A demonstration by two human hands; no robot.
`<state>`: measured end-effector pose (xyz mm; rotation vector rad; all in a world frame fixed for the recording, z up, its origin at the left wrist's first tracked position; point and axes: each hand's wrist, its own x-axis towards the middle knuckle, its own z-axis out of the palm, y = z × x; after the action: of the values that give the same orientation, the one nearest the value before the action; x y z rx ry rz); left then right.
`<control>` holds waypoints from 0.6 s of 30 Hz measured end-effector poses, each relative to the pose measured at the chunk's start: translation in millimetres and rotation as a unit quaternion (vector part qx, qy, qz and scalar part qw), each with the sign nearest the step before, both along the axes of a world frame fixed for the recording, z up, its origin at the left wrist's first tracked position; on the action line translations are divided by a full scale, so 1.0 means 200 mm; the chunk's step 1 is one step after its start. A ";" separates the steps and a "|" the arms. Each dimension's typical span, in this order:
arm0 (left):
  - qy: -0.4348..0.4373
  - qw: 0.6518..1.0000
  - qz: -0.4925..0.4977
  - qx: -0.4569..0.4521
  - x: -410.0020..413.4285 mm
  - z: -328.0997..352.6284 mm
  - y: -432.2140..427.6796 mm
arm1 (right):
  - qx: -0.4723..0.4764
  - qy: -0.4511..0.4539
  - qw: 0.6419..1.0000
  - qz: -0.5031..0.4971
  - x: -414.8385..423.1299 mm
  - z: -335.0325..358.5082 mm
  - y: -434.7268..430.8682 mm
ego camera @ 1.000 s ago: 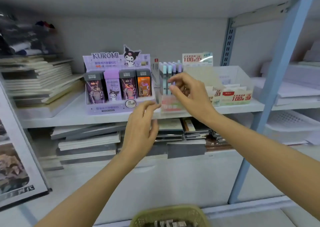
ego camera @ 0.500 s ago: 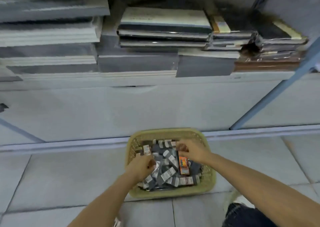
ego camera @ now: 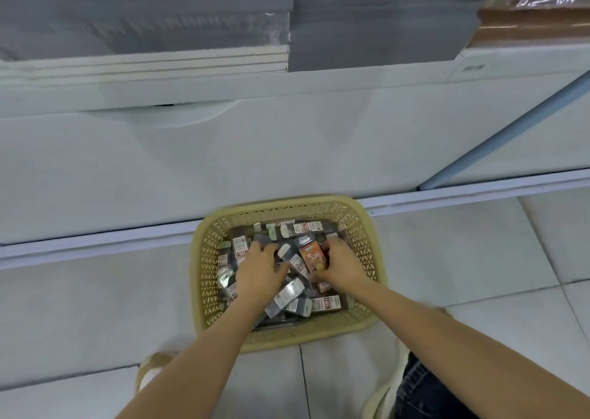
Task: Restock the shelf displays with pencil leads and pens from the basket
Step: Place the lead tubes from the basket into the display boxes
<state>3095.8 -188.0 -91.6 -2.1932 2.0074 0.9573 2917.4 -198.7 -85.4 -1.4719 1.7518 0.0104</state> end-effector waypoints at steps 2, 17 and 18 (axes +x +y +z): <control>0.021 1.000 0.015 0.000 0.01 0.00 0.00 | 0.004 -0.042 0.999 -0.003 -0.02 -0.01 -0.01; 0.453 0.845 0.268 0.096 0.01 0.11 -0.02 | -0.122 -0.025 0.988 -0.092 -0.12 0.08 -0.01; 0.460 0.840 0.267 0.106 0.03 0.11 -0.01 | -0.090 0.004 0.993 -0.077 -0.12 0.06 0.01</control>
<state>3102.4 -189.6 -69.9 -2.4250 1.2707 2.5508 2894.0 -196.4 -72.9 -1.4590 1.9095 -0.2266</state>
